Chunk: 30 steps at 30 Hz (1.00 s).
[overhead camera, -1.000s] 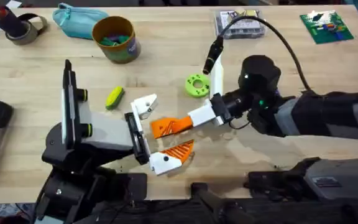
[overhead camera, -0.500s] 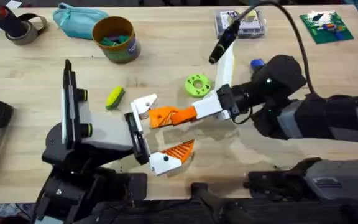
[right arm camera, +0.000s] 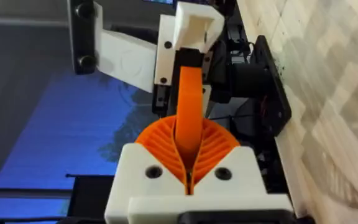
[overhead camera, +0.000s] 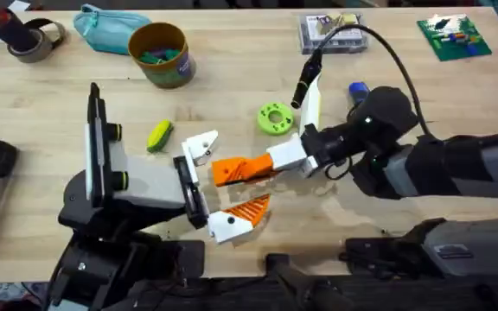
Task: Pick up the gripper from the table and insert it into the empty holder that is missing its gripper. Then pick up a screw, insert it into the mounting hole, and use the screwdriver to tighten it. Finally, clean up the table by picking up the vegetable and placing it into the bucket.
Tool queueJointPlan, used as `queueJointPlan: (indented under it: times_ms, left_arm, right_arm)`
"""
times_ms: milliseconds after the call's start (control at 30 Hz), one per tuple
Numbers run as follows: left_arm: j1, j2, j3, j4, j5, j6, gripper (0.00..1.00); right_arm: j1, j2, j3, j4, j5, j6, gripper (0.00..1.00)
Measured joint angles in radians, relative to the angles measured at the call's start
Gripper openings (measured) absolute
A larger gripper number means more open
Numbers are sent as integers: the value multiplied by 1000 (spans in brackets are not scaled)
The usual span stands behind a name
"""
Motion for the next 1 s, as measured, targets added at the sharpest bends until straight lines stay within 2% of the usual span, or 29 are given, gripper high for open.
queueJointPlan:
  times_ms: [1000]
  left_arm:
    - [0,0,0,0,0,0,986]
  right_arm:
    - [24,29,-3,59,99,15,23]
